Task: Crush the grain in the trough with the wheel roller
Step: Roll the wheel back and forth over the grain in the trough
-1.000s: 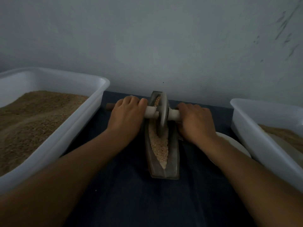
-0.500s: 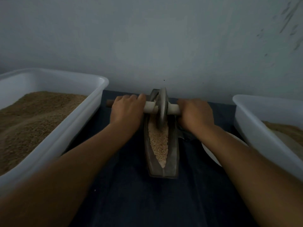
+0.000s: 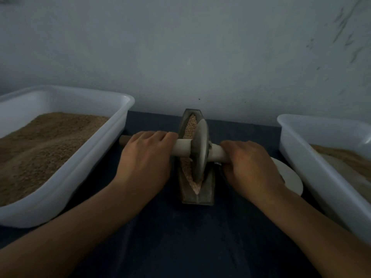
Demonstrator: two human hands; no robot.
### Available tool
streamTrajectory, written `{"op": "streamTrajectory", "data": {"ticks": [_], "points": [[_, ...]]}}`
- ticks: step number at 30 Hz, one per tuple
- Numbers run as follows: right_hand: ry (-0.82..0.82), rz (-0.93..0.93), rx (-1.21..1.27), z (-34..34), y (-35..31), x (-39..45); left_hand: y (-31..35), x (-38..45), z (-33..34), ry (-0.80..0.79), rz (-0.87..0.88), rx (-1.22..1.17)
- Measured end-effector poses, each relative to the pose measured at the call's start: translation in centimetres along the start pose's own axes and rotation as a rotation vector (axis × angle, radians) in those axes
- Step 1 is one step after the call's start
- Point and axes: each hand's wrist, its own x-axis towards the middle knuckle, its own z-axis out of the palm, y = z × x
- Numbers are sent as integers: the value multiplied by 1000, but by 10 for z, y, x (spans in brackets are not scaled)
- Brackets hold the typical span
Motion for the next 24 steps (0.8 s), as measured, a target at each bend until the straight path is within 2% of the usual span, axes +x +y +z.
{"op": "streamTrajectory", "data": {"ticks": [7, 13, 19, 24], "points": [[39, 38, -140, 23, 1, 27, -11, 9, 34, -23, -5, 69], [7, 95, -234, 51, 19, 70, -25, 60, 60, -74, -31, 99], [-33, 136, -198, 61, 35, 107, -32, 107, 66, -159, -61, 177], [-43, 152, -148, 63, 36, 106, -30, 109, 68, -130, -63, 202]]}}
